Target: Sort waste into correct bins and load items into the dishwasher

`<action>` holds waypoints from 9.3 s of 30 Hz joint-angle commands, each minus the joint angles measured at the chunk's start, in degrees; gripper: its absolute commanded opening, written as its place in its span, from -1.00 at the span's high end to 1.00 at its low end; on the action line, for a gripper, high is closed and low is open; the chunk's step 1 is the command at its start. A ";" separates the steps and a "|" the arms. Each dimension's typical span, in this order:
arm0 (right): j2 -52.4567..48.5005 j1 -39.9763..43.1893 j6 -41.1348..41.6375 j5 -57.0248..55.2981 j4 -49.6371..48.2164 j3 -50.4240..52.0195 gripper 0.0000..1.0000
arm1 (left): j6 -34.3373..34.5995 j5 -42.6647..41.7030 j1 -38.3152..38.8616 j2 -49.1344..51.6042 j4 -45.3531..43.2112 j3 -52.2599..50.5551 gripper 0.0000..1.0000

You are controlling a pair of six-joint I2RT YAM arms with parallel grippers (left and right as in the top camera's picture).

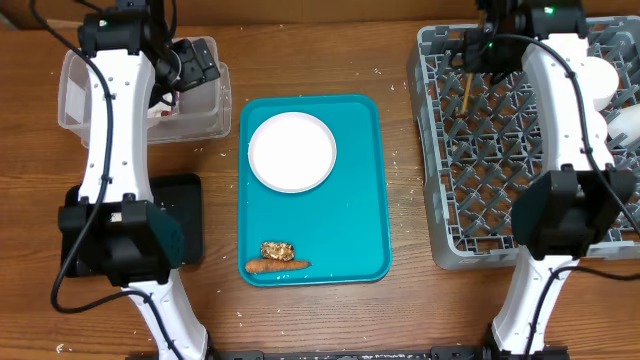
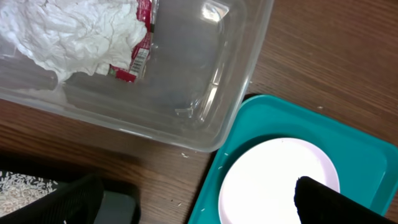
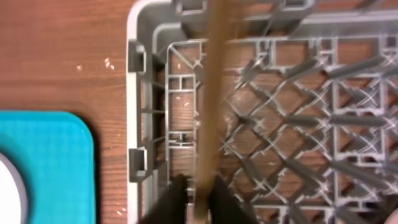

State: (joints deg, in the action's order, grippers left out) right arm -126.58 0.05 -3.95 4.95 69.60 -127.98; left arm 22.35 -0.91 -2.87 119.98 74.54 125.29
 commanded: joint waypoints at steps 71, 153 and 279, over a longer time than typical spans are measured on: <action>-4.50 -52.39 31.98 15.74 3.10 23.26 -1.00 | 0.37 -0.15 -0.50 2.16 0.61 0.48 -1.00; 3.87 -9.70 29.20 -5.53 25.20 -12.00 -1.00 | -14.10 -15.91 5.86 2.16 8.46 0.48 -1.00; 3.78 27.93 29.40 6.08 18.29 -13.05 -1.00 | -0.83 4.37 24.24 1.66 14.10 -17.11 0.26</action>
State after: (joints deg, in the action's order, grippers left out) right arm -123.68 27.83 25.45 10.59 88.09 -140.40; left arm 17.47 0.54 25.96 122.02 86.67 104.05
